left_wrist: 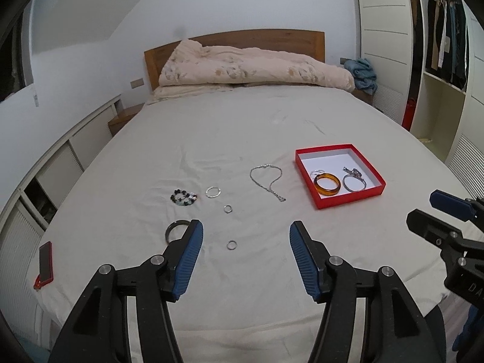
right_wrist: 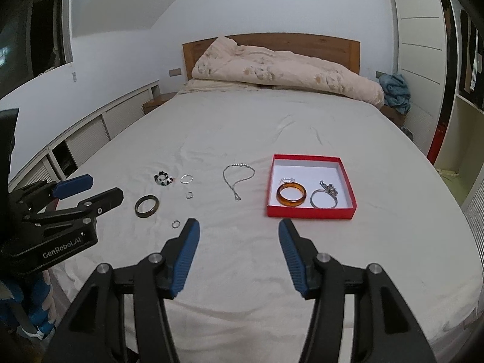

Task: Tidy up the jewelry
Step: 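Withdraw both grippers toward the dark brown bangle and small silver ring, then grasp the dark brown bangle with the left gripper while the right gripper grasps the small silver ring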

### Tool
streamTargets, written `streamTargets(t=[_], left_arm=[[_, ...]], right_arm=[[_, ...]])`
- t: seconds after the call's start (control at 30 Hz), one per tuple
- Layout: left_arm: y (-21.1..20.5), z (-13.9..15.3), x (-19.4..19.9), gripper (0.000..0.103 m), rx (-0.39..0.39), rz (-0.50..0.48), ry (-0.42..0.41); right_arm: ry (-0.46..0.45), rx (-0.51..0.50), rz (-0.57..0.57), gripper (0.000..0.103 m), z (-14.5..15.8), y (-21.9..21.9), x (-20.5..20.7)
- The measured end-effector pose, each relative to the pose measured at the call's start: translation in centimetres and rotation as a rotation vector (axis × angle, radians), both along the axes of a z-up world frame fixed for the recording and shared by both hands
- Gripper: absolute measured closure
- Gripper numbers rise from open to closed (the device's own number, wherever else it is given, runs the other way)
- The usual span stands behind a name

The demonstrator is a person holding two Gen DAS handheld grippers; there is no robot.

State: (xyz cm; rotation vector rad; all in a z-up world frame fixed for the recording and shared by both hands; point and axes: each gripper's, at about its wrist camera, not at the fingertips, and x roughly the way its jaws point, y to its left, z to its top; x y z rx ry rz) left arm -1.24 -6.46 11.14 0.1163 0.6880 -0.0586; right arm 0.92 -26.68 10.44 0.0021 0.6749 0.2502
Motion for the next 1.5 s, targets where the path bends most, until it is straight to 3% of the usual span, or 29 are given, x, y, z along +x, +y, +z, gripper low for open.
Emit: streamTargets(t=[0.4,0.7,1.0,1.13,1.5], left_arm=[[3.4,0.7,-2.8,0.044,-0.010,0.068,-0.036],[7.8,-1.6,-2.9,0.044,-0.048,0.151,-0.002],[12.7,-6.0,-0.4,0.044,-0.109,0.219,0.084],[14.5,-8.7,2.0,0.053,-0.126,0.241,0.152],[17.6,-14.7,9.7,0.056,-0.180,0.281,0.278]], right_arm=[[-0.072,0.011,0.103,0.050,1.7,3.1,-2.3],[-0.055,0.021,0.186,0.051,0.7,5.4,-1.7],[0.014,0.035,0.247,0.052,-2.7,7.6,1.5],[0.069,0.043,0.267,0.057,-5.1,8.9,4.0],[0.250,0.046,0.350,0.060,-13.3,13.4,12.0]])
